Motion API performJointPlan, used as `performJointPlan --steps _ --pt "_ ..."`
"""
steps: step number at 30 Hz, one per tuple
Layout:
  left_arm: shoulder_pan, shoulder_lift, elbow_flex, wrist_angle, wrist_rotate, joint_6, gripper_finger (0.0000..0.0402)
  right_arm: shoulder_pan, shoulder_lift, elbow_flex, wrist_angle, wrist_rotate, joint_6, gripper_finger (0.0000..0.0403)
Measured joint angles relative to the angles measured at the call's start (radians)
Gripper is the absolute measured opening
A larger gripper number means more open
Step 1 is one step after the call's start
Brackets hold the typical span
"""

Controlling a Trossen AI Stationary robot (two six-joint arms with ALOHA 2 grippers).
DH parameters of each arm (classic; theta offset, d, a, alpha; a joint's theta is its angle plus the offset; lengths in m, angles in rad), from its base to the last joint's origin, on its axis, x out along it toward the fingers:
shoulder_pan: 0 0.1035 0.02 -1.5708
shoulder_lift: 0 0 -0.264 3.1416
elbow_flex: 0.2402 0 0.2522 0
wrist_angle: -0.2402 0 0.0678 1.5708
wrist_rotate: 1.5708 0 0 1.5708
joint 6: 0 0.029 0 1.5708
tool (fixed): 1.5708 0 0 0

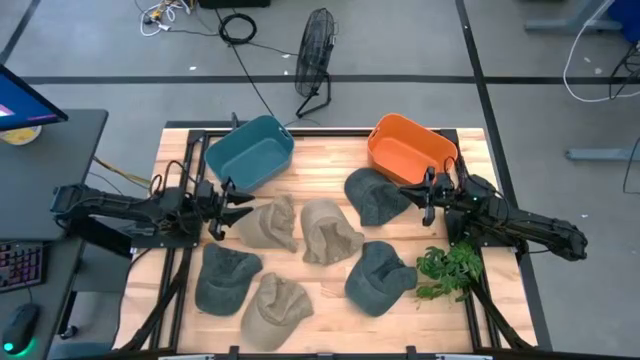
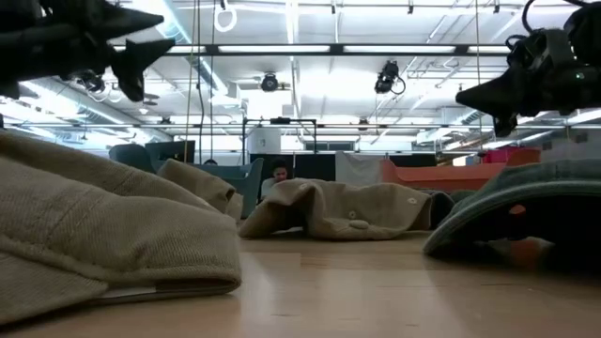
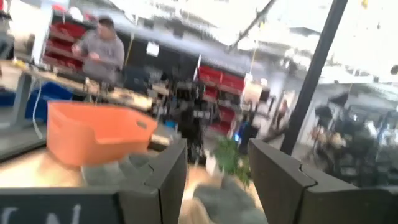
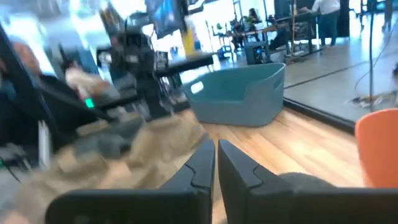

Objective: Pick & Place hat
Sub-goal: Put the top right brown cap into the orange bin

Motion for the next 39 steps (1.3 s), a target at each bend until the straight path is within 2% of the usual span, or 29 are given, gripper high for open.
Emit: performJointPlan --steps 4,7,8,13,21,25,33,39 --pt "-0.002 0.003 0.069 -0.029 0.001 0.053 0.0177 0.000 0.000 0.000 0.183 -0.050 0.078 0.0025" --pt "-0.002 0.025 0.174 -0.119 0.001 0.115 0.0177 0.000 -0.001 0.004 0.370 -0.052 0.080 0.0025" --pt "-0.001 0.037 0.213 -0.161 0.001 0.125 0.0177 0.000 -0.001 0.019 0.381 -0.052 0.082 0.0025" --pt "-0.001 0.125 0.414 -0.328 0.000 0.126 0.0177 0.000 0.020 0.171 0.227 -0.052 0.050 0.0025" --pt "-0.001 0.198 0.604 -0.329 -0.001 0.085 0.0177 0.000 0.194 0.498 -0.018 -0.056 0.004 0.0025" --pt "-0.001 0.202 0.659 -0.327 -0.002 0.062 0.0177 0.000 0.293 0.611 -0.037 -0.060 0.057 0.0025" --pt "-0.001 0.203 0.707 -0.328 -0.002 -0.063 0.0177 0.000 0.389 0.712 -0.034 -0.044 0.071 0.0025" --pt "-0.001 0.219 0.707 -0.366 -0.002 -0.054 0.0177 0.000 0.452 0.714 -0.011 -0.025 0.085 0.0025"
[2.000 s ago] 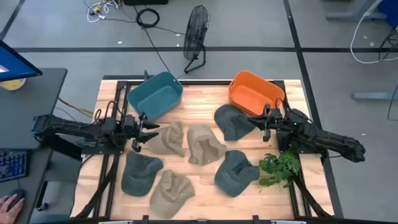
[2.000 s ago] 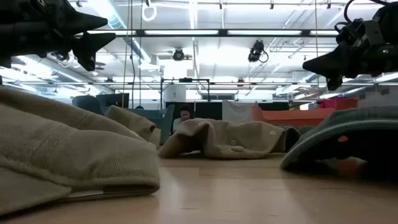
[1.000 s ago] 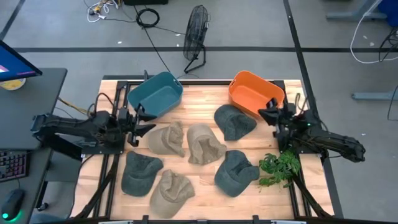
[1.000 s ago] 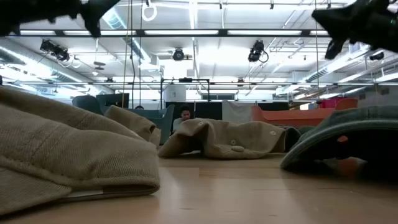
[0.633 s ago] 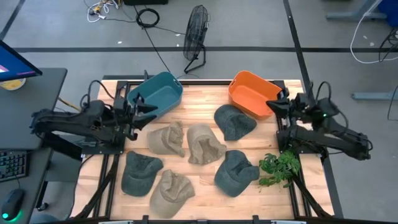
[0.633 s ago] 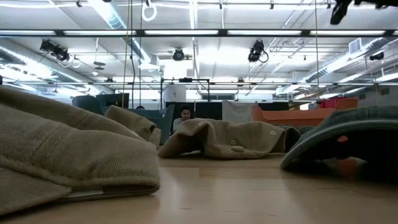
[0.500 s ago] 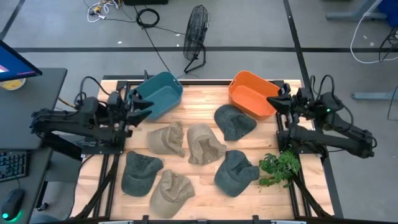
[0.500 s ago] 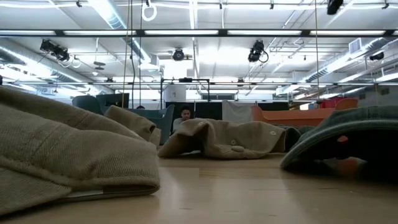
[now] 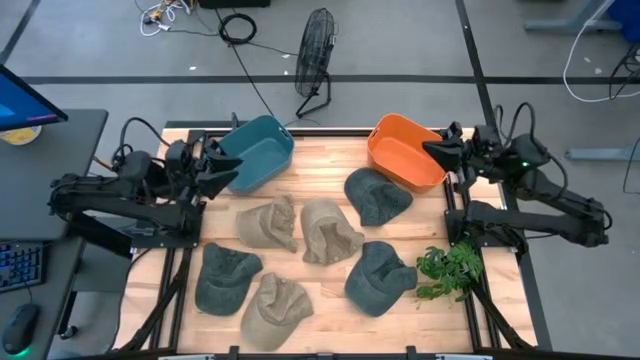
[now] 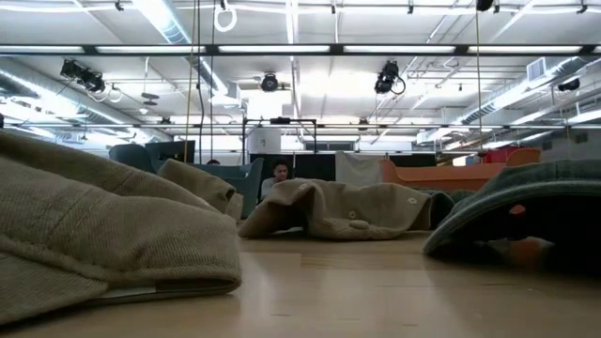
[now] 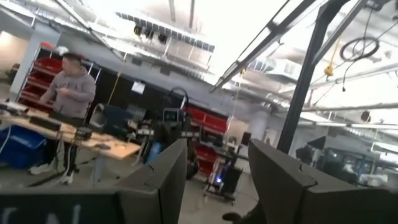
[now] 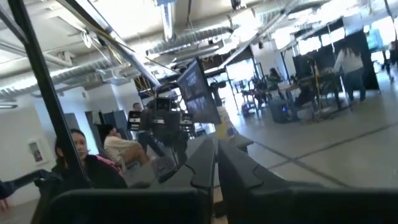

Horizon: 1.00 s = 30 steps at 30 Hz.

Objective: Pick & Place hat
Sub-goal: Put the top right brown cap into the orange bin

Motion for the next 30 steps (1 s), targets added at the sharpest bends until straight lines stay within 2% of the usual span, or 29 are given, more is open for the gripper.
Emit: performJointPlan --steps 4,9,13,17,22,26,30 --pt "0.000 0.060 0.000 -0.032 -0.006 -0.095 0.0177 0.000 0.055 0.000 0.016 -0.015 0.024 0.0025" --pt "0.002 0.161 -0.001 -0.164 -0.053 -0.167 0.0177 0.003 0.157 0.002 0.089 -0.138 0.036 0.0027" --pt "0.013 0.214 -0.001 -0.277 -0.062 -0.259 0.0177 0.009 0.238 0.015 0.143 -0.188 0.033 0.0042" --pt "0.013 0.260 -0.001 -0.355 -0.062 -0.271 0.0177 0.009 0.305 0.066 0.072 -0.202 -0.008 0.0079" --pt "0.013 0.312 -0.001 -0.382 -0.061 -0.240 0.0177 0.025 0.374 0.112 -0.070 -0.196 -0.079 0.0145" --pt "0.013 0.327 -0.001 -0.379 -0.061 -0.245 0.0177 0.076 0.430 0.112 -0.131 -0.191 -0.130 0.0194" --pt "0.013 0.324 -0.001 -0.364 -0.062 -0.245 0.0177 0.143 0.494 0.112 -0.174 -0.145 -0.162 0.0221"
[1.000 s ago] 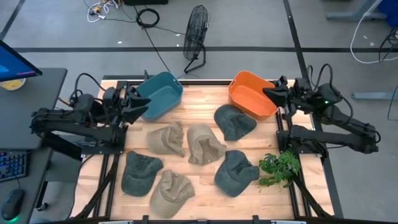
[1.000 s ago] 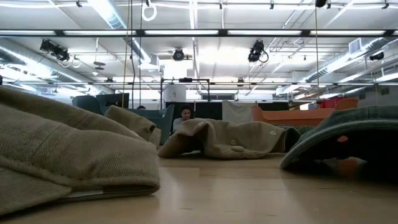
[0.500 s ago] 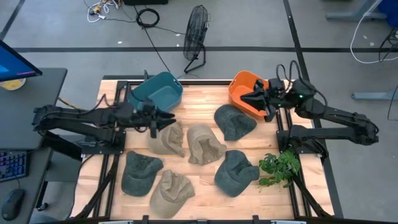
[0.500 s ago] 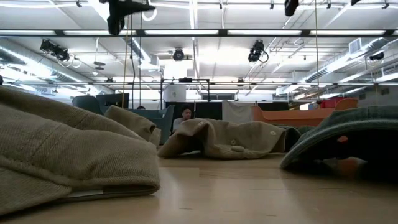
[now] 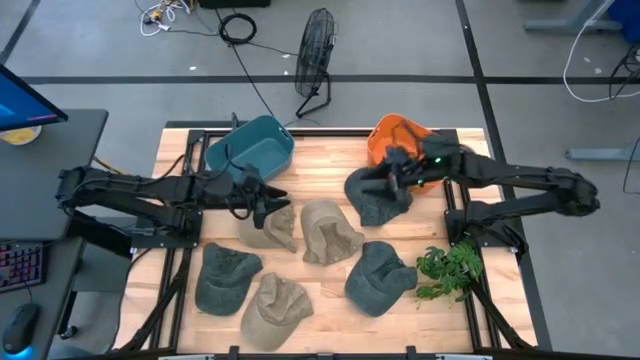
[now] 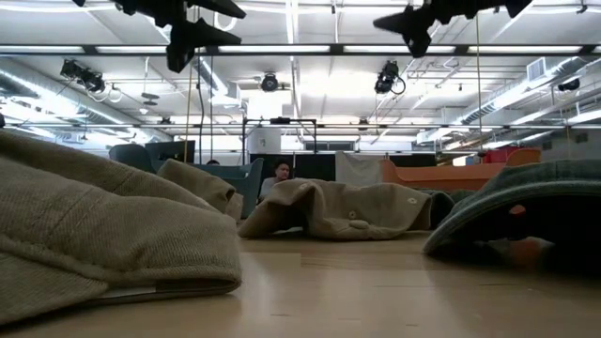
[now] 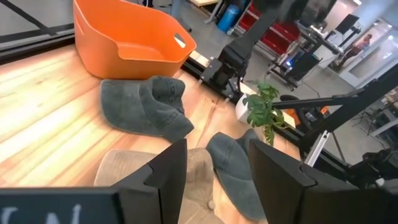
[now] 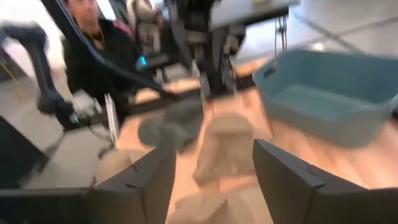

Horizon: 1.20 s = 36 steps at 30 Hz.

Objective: Pick & Place hat
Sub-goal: Put the top right brown cap into the orange bin

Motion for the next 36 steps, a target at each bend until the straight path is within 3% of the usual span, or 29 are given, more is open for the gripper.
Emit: performJointPlan --steps 7,12,17,23,36 --pt "0.000 -0.001 0.000 0.009 0.000 0.000 0.0177 0.101 0.133 0.000 -0.114 0.157 -0.039 0.0219" --pt "0.000 -0.001 0.000 0.009 0.000 0.000 0.0177 0.152 0.266 0.000 -0.150 0.171 -0.019 0.0213" --pt "0.000 -0.001 0.000 0.009 0.000 -0.001 0.0177 0.193 0.403 0.000 -0.092 0.181 -0.025 0.0213" --pt "0.000 -0.001 0.000 0.009 0.000 -0.001 0.0177 0.227 0.521 0.000 0.000 0.350 -0.146 0.0213" --pt "0.000 -0.001 0.000 0.007 0.000 -0.001 0.0177 0.221 0.681 0.000 0.113 0.408 -0.154 0.0212"
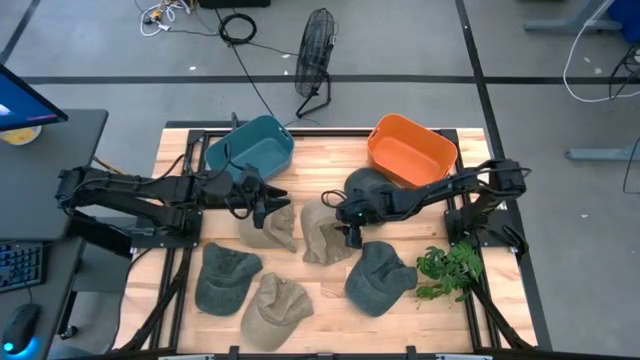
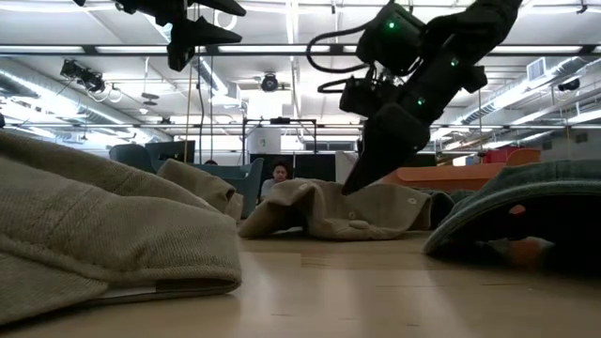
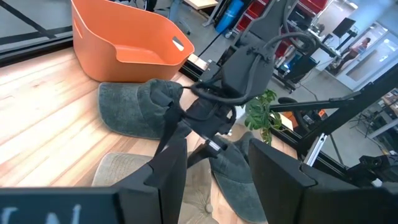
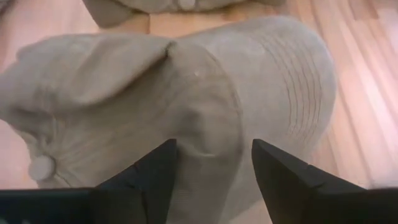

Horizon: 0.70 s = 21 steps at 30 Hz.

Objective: Pick & Place hat
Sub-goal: Put the top right brown cap into the orange bin

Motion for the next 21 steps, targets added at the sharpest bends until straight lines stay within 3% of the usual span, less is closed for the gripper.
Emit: performJointPlan --steps 6,13,21 --pt "0.000 0.000 0.000 0.000 0.000 0.000 0.0177 -0.008 0.026 0.002 0.002 0.002 -0.004 0.0165" --pt "0.000 0.001 0.000 0.000 0.000 0.001 0.0177 -0.024 0.017 0.002 -0.016 -0.006 0.042 0.0019" --pt "0.000 0.001 0.000 0.001 0.000 0.001 0.0177 -0.023 -0.027 0.071 -0.107 -0.039 0.065 0.0010"
